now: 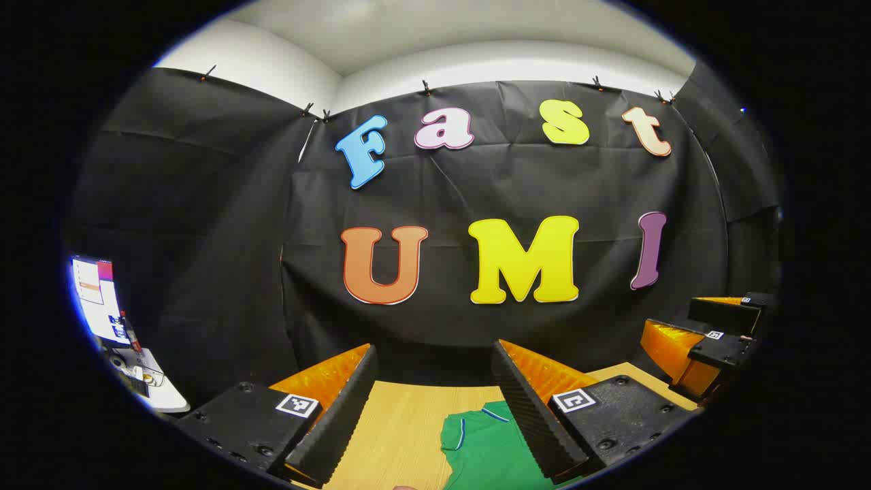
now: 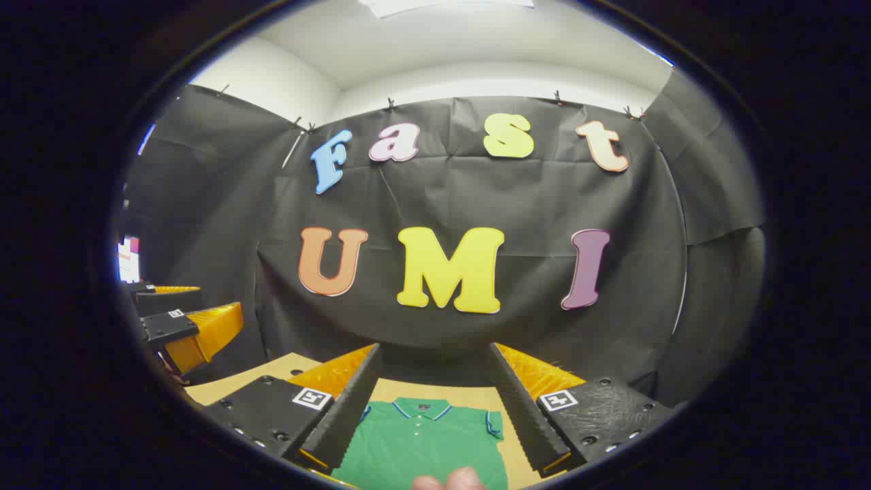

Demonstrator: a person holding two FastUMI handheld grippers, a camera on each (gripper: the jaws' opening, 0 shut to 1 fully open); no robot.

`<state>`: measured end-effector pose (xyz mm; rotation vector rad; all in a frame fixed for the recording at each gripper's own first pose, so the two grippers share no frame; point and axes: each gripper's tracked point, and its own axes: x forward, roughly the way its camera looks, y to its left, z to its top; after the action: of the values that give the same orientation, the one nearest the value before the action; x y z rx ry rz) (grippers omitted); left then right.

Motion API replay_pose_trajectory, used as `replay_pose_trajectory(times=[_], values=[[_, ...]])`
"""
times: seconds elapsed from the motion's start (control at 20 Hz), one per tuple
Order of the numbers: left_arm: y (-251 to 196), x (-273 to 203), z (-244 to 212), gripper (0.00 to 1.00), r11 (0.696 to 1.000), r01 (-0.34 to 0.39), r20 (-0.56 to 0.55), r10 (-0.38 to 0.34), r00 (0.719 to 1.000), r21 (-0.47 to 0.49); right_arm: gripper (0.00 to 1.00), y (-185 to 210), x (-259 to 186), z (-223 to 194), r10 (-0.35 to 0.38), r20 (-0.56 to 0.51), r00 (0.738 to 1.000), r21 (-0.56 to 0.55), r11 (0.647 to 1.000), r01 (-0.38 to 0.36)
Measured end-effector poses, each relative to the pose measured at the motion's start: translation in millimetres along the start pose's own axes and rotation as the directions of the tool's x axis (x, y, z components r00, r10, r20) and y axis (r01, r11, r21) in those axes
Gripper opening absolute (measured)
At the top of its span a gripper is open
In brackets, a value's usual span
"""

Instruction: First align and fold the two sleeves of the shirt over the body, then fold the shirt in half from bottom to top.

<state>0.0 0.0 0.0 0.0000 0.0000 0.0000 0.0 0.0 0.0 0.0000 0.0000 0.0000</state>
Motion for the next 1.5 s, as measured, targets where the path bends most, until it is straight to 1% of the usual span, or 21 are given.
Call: replay_pose_trajectory(times=[0.4,0.55,0.7,0.95,1.0,1.15,1.2,1.35,1.5], values=[[-1,8,0,1.00,1.000,-0.020,-0.012,0.020,1.000,-0.001,0.95,1,9,8,0.037,0.022,0.999,0.006,0.999,-0.037],[-1,9,-1,1.00,1.000,-0.027,-0.014,0.027,1.000,0.002,0.95,-3,14,7,0.037,0.021,0.999,0.005,0.999,-0.037],[-5,13,-5,1.00,1.000,-0.025,-0.030,0.025,0.999,0.000,0.95,-5,20,3,0.036,0.011,0.999,0.017,0.999,-0.037],[-10,22,-5,1.00,1.000,-0.019,-0.024,0.019,1.000,0.013,0.94,-8,31,-1,0.041,-0.003,0.999,0.016,0.999,-0.041],[-11,23,-6,1.00,1.000,-0.017,-0.027,0.017,0.999,0.010,0.96,-10,33,-2,0.039,-0.006,0.999,0.015,0.999,-0.039],[-16,31,-12,1.00,1.000,-0.014,-0.038,0.014,0.999,0.007,0.95,-18,40,-9,0.029,-0.020,0.999,0.010,1.000,-0.028],[-18,33,-14,1.00,1.000,-0.013,-0.037,0.014,0.999,0.004,0.96,-22,42,-12,0.024,-0.029,0.999,0.009,1.000,-0.024],[-26,42,-16,1.00,1.000,-0.008,-0.039,0.009,0.999,0.013,0.95,-38,51,-18,0.008,-0.040,0.999,0.010,1.000,-0.008],[-36,50,-16,1.00,1.000,0.006,-0.033,-0.005,0.999,0.017,0.95,-58,61,-32,-0.020,-0.078,0.997,0.016,1.000,0.022]])
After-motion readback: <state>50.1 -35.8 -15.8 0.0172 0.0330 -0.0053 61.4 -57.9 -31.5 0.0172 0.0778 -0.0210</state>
